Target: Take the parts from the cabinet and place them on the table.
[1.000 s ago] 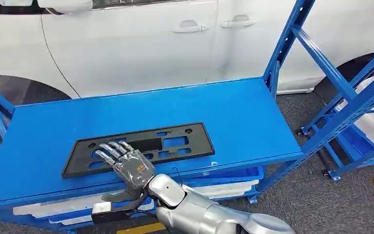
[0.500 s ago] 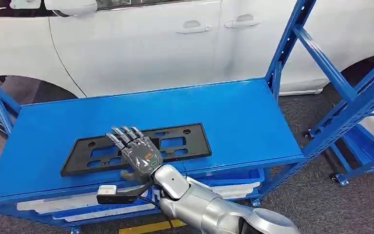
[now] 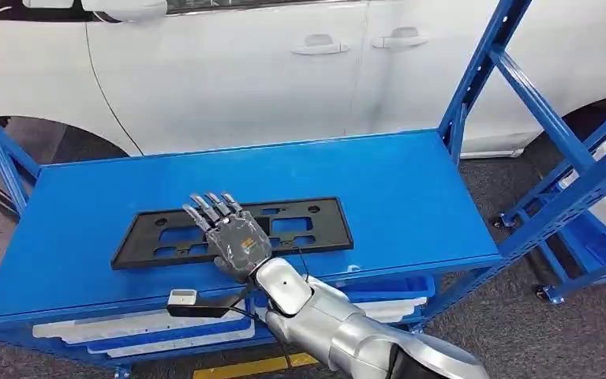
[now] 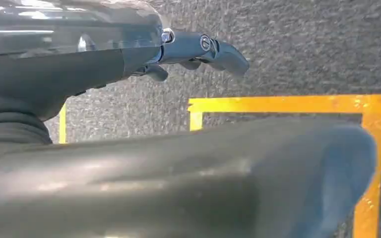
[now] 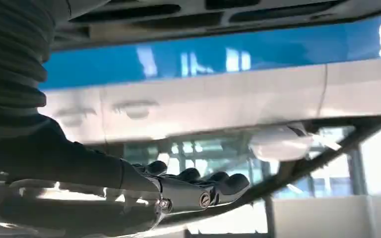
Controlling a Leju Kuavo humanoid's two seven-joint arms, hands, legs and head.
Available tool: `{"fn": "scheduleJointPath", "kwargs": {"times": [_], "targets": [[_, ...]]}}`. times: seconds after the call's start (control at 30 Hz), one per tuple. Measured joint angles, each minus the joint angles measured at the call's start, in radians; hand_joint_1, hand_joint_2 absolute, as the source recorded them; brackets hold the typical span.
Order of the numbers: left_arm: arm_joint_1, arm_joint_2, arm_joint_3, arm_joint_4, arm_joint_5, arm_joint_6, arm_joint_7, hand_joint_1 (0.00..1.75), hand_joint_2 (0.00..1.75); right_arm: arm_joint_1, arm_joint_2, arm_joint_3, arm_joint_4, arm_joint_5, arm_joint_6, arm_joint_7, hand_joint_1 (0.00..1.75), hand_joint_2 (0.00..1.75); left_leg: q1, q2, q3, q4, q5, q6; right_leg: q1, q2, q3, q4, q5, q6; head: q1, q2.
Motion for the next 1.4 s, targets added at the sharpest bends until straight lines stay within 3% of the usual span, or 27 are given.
{"fn": "scheduleJointPath", "kwargs": {"times": [0.07,0.1,0.13,0.17,0.2,0.27,0.3,0.4,0.47,0.5,0.6,0.63,0.67,0.7,0.77,0.8,0.83,0.93,1.0,1.1,1.13,1.17,1.2,1.27,1.3,1.33,1.4], "targets": [[-0.001,0.001,0.0,0.0,0.0,0.0,-0.003,0.0,0.0,0.009,-0.001,-0.015,0.0,0.037,0.0,-0.011,0.0,1.75,-0.001,0.0,-0.004,0.0,0.001,0.003,-0.005,0.0,-0.076,0.163,-0.079,0.005,0.0,0.0],[-0.001,0.002,0.0,0.0,0.0,0.0,-0.002,0.0,0.0,0.016,-0.003,-0.018,0.002,0.037,0.0,-0.021,0.0,1.75,-0.001,0.0,-0.005,0.001,0.001,0.003,-0.006,0.0,-0.111,0.234,-0.103,0.008,0.0,0.0],[0.001,0.002,0.001,0.0,0.001,0.002,-0.001,0.0,0.0,0.025,-0.004,-0.02,0.003,0.022,0.0,-0.033,0.0,1.75,-0.001,-0.001,-0.005,0.001,0.001,0.003,-0.008,0.0,-0.13,0.27,-0.104,0.008,0.0,0.0],[0.001,0.002,0.002,0.0,0.002,0.004,0.002,0.0,0.0,0.031,-0.005,-0.021,0.005,-0.001,0.0,-0.042,0.0,1.75,-0.001,-0.002,-0.004,0.001,0.001,0.003,-0.009,0.0,-0.123,0.25,-0.082,0.008,0.0,0.0],[0.001,0.002,0.003,0.0,0.003,0.005,0.005,0.0,0.0,0.032,-0.005,-0.022,0.005,-0.033,0.0,-0.053,0.0,1.75,-0.001,-0.003,-0.004,0.002,0.0,0.002,-0.01,0.0,-0.092,0.186,-0.041,0.005,0.0,0.0],[0.0,0.002,0.007,0.0,0.007,0.006,0.005,0.0,0.0,0.027,-0.005,-0.023,0.005,-0.082,0.0,-0.069,0.0,1.75,-0.001,-0.006,-0.001,0.005,-0.003,-0.003,-0.009,0.001,0.0,-0.003,0.045,-0.006,0.0,0.0],[0.0,0.001,0.008,0.0,0.007,0.006,0.005,0.0,0.0,0.023,-0.005,-0.024,0.005,-0.097,0.0,-0.076,0.0,1.75,-0.006,-0.006,-0.003,0.008,-0.005,-0.008,-0.004,0.003,0.021,-0.048,0.04,-0.011,0.0,0.0],[0.0,0.002,0.015,0.0,0.009,0.006,0.001,0.0,0.0,0.015,-0.005,-0.023,0.006,-0.116,0.0,-0.09,0.0,1.75,-0.004,-0.005,-0.005,0.006,-0.004,-0.027,0.002,0.003,0.016,-0.05,0.043,-0.02,0.0,0.0],[0.0,0.004,0.015,0.0,0.009,0.003,-0.003,0.0,0.0,0.009,-0.003,-0.023,0.007,-0.099,0.0,-0.092,0.0,1.75,0.0,-0.004,-0.008,0.012,-0.011,-0.038,-0.008,0.001,0.021,-0.064,0.052,-0.034,0.0,0.0],[0.0,0.004,0.015,0.0,0.009,0.002,-0.006,0.0,0.0,0.005,-0.002,-0.02,0.01,-0.088,0.0,-0.092,0.0,1.75,-0.001,-0.004,-0.019,0.043,-0.036,-0.042,-0.008,0.0,0.024,-0.067,0.053,-0.037,0.0,0.0],[0.002,0.003,0.018,0.0,0.011,0.0,-0.008,0.0,0.0,0.003,-0.002,0.006,0.019,-0.057,0.0,-0.091,0.0,1.75,0.002,-0.004,-0.122,0.267,-0.142,-0.051,-0.004,-0.002,0.024,-0.067,0.052,-0.043,0.0,0.0],[0.003,0.003,0.02,0.0,0.012,0.0,-0.008,0.0,0.0,0.007,-0.002,0.015,0.023,-0.053,0.0,-0.09,0.0,1.75,0.002,-0.004,-0.146,0.313,-0.149,-0.052,-0.003,-0.002,0.024,-0.066,0.051,-0.044,0.0,0.0],[0.004,0.003,0.022,0.0,0.012,0.002,-0.008,0.0,0.0,0.009,-0.002,0.022,0.026,-0.045,0.0,-0.086,0.0,1.75,0.002,-0.004,-0.146,0.31,-0.132,-0.051,-0.003,-0.002,0.025,-0.066,0.051,-0.044,0.0,0.0],[0.004,0.004,0.023,0.0,0.014,0.003,-0.007,0.0,0.0,0.009,-0.002,0.028,0.028,-0.034,0.0,-0.079,0.0,1.75,0.001,-0.004,-0.123,0.258,-0.095,-0.049,-0.002,-0.001,0.026,-0.066,0.05,-0.044,0.0,0.0],[0.004,0.004,0.023,0.0,0.018,0.006,-0.007,0.0,0.0,0.008,-0.002,0.045,0.028,-0.01,-0.001,-0.065,0.0,1.75,0.001,-0.003,-0.039,0.088,-0.008,-0.041,-0.002,0.0,0.032,-0.064,0.046,-0.04,0.0,0.0],[0.003,0.004,0.024,0.0,0.019,0.006,-0.007,0.0,0.0,0.009,-0.002,0.053,0.027,0.001,-0.001,-0.061,0.0,1.75,0.0,0.0,-0.009,0.02,0.0,-0.035,-0.001,0.0,0.032,-0.063,0.043,-0.037,0.0,0.0],[0.001,0.004,0.024,0.0,0.019,0.007,-0.008,0.0,0.0,0.009,-0.002,0.059,0.027,0.008,-0.001,-0.06,0.0,1.75,-0.006,-0.001,0.001,0.0,-0.007,-0.031,0.007,0.001,0.026,-0.057,0.042,-0.032,0.0,0.0],[0.004,0.004,0.026,0.0,0.021,0.009,-0.007,0.0,0.0,0.015,-0.002,0.075,0.027,0.012,-0.001,-0.056,0.0,1.75,-0.01,-0.005,-0.006,0.006,-0.005,-0.019,0.003,0.0,0.025,-0.062,0.046,-0.016,0.0,0.0],[0.004,0.002,0.028,0.0,0.021,0.009,-0.008,0.0,0.0,0.014,-0.002,0.08,0.027,0.014,-0.002,-0.056,0.0,1.75,0.0,-0.003,0.002,-0.007,0.003,-0.005,0.003,0.002,0.018,-0.036,0.021,-0.004,0.0,0.0],[0.002,0.003,0.03,0.0,0.021,0.012,-0.008,0.0,0.0,0.018,-0.002,0.09,0.027,0.014,-0.002,-0.058,0.0,1.75,-0.002,-0.002,-0.002,-0.006,0.003,0.002,-0.004,0.002,-0.091,0.194,-0.094,0.006,0.0,0.0],[0.003,0.003,0.031,0.0,0.021,0.012,-0.008,0.0,0.0,0.022,-0.003,0.094,0.027,0.014,-0.002,-0.065,0.0,1.75,-0.002,-0.002,-0.003,-0.005,0.003,0.002,-0.005,0.002,-0.12,0.251,-0.108,0.008,0.0,0.0],[0.003,0.003,0.031,0.0,0.021,0.012,-0.009,0.0,0.0,0.027,-0.003,0.097,0.027,0.01,-0.002,-0.072,0.0,1.75,-0.002,-0.003,-0.003,-0.003,0.002,0.002,-0.007,0.002,-0.128,0.262,-0.099,0.008,0.0,0.0],[0.003,0.003,0.032,0.0,0.021,0.011,-0.009,0.0,0.0,0.03,-0.003,0.099,0.026,0.008,-0.002,-0.078,0.0,1.75,-0.002,-0.004,-0.003,-0.002,0.002,0.001,-0.009,0.002,-0.11,0.224,-0.068,0.007,0.0,0.0],[0.003,0.002,0.032,0.0,0.018,0.011,-0.009,0.0,0.0,0.031,-0.003,0.104,0.015,0.008,-0.002,-0.086,0.0,1.75,-0.002,-0.006,0.001,0.0,-0.001,-0.003,-0.009,0.002,-0.023,0.045,0.023,0.0,0.0,0.0],[0.003,0.001,0.032,0.0,0.017,0.01,-0.009,0.0,0.0,0.031,-0.002,0.105,0.008,0.008,-0.002,-0.089,0.0,1.75,-0.002,-0.007,0.002,0.001,-0.003,-0.006,-0.008,0.002,0.019,-0.037,0.048,-0.007,0.0,0.0],[0.002,0.0,0.032,0.0,0.016,0.01,-0.009,0.0,0.0,0.031,-0.001,0.107,0.003,0.009,-0.002,-0.09,0.0,1.75,-0.01,-0.007,-0.002,0.007,-0.006,-0.013,-0.001,0.002,0.026,-0.055,0.038,-0.01,0.0,0.0],[0.003,0.001,0.032,0.0,0.012,0.008,-0.01,0.0,0.0,0.033,-0.001,0.119,-0.005,0.014,-0.001,-0.087,0.0,1.75,-0.006,-0.007,-0.002,0.003,-0.005,-0.024,0.001,0.003,0.022,-0.054,0.04,-0.018,0.0,0.0]]}}
